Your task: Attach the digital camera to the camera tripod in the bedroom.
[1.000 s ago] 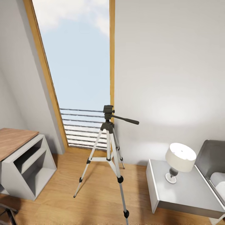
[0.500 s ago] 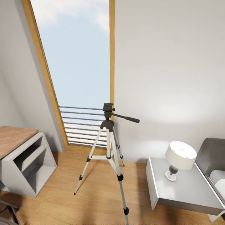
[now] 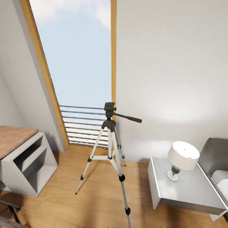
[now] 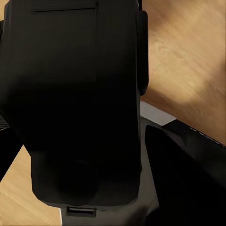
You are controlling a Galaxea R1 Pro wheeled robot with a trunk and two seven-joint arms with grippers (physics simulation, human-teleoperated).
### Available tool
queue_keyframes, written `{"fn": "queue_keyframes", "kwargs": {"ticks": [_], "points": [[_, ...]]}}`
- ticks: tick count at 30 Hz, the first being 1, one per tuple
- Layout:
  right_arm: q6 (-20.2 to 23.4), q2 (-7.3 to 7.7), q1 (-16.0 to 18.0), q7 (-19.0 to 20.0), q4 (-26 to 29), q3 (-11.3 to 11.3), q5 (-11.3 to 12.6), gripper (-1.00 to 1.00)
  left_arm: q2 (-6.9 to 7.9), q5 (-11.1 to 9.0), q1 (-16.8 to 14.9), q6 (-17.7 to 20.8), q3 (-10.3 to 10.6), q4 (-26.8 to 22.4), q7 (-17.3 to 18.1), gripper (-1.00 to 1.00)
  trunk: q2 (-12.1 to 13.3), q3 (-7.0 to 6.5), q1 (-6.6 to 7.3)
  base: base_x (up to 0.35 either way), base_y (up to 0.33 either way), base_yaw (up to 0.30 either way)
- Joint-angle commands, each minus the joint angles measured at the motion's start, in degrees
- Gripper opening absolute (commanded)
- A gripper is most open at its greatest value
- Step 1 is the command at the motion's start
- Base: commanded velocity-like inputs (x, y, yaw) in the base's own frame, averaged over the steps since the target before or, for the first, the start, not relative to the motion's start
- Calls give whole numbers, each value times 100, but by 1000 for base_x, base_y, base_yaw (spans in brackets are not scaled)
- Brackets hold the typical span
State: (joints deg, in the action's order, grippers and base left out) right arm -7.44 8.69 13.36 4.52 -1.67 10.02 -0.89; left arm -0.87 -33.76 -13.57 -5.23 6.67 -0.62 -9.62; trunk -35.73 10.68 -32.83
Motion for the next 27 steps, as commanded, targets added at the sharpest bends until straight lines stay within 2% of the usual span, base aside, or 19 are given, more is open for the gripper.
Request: {"fn": "queue_keyframes", "kwargs": {"ticks": [1, 27], "points": [[-36, 1, 9, 14, -18, 18, -8, 100, -1, -35, -2, -13, 51, 0, -14, -100, -8, 18, -1, 0, 0, 0], [-29, 1, 9, 14, -18, 18, -8, 100, -1, -35, -3, -13, 45, 0, -14, -100, -8, 256, -1, 0, 0, 0]]}}
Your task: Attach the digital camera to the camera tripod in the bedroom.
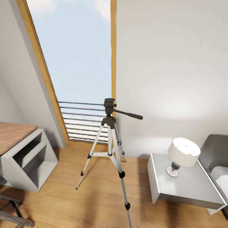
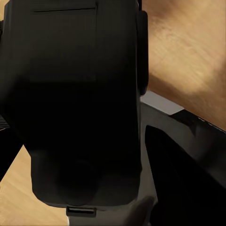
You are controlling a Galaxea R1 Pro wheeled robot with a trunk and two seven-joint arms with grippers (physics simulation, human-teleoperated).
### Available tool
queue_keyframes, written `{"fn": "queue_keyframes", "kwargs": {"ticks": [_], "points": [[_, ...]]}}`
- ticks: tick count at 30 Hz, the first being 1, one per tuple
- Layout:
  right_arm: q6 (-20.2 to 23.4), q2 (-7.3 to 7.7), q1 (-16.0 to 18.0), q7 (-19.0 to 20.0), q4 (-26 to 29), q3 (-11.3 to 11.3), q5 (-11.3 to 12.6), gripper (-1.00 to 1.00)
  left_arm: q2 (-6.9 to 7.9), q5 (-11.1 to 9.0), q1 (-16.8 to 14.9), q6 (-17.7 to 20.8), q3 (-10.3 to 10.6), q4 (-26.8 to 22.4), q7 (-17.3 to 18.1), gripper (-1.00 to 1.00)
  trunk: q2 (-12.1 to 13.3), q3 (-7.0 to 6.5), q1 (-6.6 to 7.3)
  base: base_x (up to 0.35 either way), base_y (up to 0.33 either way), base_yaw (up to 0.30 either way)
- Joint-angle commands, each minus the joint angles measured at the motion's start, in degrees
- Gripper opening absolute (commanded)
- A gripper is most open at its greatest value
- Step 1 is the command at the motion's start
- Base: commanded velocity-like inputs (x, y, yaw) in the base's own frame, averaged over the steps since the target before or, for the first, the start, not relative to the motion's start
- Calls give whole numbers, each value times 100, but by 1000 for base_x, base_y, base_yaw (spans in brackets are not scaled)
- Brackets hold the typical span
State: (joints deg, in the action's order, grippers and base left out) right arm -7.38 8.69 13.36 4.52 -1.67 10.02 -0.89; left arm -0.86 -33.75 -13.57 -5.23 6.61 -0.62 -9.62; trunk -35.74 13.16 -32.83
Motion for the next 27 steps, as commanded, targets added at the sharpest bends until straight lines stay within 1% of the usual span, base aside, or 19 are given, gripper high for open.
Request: {"fn": "queue_keyframes", "kwargs": {"ticks": [1, 27], "points": [[-35, 1, 8, 14, -18, 16, -8, 100, -2, -35, -3, -13, 51, 1, -14, -100, -8, 18, -1, 0, 0, 0], [-26, 2, 8, 21, -18, 17, -8, 100, -2, -35, -5, -13, 51, 1, -14, -100, -8, 255, -1, 0, 0, 0]]}}
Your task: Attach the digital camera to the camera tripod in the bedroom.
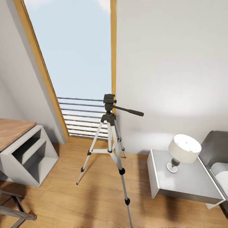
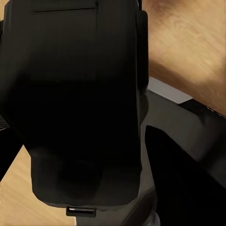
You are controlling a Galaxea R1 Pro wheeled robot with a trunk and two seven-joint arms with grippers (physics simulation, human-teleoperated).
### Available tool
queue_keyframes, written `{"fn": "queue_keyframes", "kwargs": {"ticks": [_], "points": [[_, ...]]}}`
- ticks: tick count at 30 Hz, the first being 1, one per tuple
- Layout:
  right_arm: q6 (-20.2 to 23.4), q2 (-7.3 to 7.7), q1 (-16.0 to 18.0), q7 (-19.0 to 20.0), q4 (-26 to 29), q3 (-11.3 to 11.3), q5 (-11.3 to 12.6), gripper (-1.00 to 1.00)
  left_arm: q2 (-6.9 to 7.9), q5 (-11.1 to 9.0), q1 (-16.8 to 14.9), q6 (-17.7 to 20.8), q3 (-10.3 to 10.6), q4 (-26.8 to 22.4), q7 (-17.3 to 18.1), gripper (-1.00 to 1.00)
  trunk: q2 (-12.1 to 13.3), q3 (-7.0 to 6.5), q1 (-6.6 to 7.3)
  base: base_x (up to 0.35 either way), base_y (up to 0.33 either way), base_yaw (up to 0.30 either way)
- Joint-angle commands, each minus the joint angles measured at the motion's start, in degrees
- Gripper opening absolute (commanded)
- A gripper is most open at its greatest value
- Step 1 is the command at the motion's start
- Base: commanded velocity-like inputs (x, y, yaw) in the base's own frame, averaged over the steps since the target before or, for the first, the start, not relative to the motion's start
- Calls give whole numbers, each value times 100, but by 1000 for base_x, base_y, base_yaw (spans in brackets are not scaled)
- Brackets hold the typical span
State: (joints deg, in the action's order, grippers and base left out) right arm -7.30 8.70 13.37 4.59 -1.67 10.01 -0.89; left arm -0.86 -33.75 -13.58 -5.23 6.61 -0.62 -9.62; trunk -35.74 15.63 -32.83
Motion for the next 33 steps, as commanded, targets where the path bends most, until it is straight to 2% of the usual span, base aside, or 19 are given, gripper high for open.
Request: {"fn": "queue_keyframes", "kwargs": {"ticks": [1, 33], "points": [[-35, 1, 8, 15, -18, 18, -8, 100, -2, -35, -2, -13, 51, 1, -14, -100, -7, 17, -1, 0, 0, 0], [-35, 1, 8, 16, -18, 10, -8, 100, -2, -35, -1, -13, 51, 1, -14, -100, -7, 310, -1, 0, 0, 0]]}}
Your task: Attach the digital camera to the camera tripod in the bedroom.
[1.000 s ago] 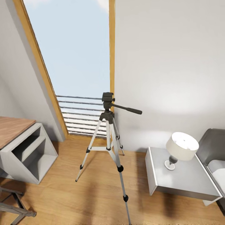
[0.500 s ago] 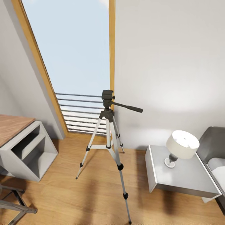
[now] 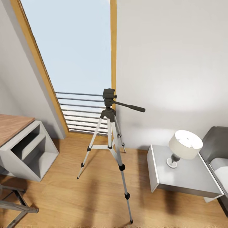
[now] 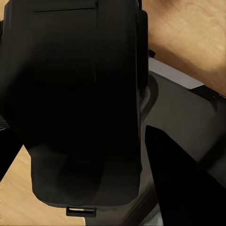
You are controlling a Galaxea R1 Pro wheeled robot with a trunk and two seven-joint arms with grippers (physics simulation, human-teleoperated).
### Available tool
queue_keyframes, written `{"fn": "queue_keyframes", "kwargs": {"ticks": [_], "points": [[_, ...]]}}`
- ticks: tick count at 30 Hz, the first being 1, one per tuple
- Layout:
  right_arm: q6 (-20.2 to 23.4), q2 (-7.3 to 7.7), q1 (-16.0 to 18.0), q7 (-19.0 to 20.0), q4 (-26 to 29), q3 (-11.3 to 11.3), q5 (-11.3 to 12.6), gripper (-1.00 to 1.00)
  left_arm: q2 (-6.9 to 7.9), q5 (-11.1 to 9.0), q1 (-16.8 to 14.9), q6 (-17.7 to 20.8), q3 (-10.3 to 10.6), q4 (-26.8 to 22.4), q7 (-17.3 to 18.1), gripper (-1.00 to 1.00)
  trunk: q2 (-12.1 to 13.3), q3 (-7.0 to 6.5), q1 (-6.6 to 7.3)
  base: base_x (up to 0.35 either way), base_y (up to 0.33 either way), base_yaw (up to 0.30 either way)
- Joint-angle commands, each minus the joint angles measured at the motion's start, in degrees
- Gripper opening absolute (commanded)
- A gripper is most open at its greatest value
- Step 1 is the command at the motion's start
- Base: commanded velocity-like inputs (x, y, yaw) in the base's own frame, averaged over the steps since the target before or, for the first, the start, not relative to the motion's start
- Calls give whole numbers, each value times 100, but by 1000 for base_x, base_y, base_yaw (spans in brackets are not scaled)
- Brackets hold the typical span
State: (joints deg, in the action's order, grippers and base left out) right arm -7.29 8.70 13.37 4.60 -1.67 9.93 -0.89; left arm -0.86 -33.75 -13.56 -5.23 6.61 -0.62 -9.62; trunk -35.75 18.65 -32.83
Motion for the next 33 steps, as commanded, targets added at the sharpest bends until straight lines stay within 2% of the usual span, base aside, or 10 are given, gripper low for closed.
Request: {"fn": "queue_keyframes", "kwargs": {"ticks": [1, 33], "points": [[-35, 1, 8, 14, -18, 18, -8, 100, -2, -35, -4, -13, 51, 1, -14, -100, -7, 17, -1, 0, 0, 0], [-43, 7, 8, 13, -18, 18, -8, 100, -2, -35, -3, -13, 51, 1, -14, -100, -7, 309, -1, 0, 0, 0]]}}
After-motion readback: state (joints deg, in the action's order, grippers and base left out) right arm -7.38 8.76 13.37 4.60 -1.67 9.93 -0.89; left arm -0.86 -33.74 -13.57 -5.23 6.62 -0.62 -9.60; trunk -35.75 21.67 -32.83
